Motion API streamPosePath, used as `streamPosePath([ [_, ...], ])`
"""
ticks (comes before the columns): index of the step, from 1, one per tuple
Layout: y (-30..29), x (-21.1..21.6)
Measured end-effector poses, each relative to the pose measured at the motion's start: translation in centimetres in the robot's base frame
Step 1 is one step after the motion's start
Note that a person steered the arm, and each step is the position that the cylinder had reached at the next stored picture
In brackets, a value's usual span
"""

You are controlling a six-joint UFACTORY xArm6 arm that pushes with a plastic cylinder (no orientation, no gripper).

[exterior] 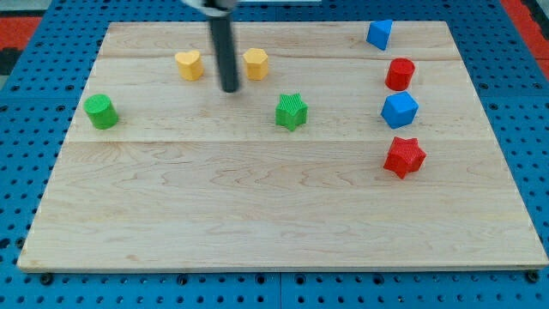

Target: Move the red circle towards the top center

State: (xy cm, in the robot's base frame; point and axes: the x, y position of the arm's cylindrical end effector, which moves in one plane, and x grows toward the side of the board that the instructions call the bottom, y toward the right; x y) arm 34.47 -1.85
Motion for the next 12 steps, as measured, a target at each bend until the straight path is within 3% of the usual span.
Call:
streamPosePath([
  [1, 2.8, -2.6],
  [3, -6.1, -3.1],
  [4, 6.6, -0.4],
  [5, 14.7, 1.2],
  [6, 21.7, -1.9],
  [8, 28.3, -2.8],
  [9, 28.3, -4.1],
  [10, 19.6, -4.8],
  [11, 21.9, -4.8],
  [12, 18.6, -6.0],
])
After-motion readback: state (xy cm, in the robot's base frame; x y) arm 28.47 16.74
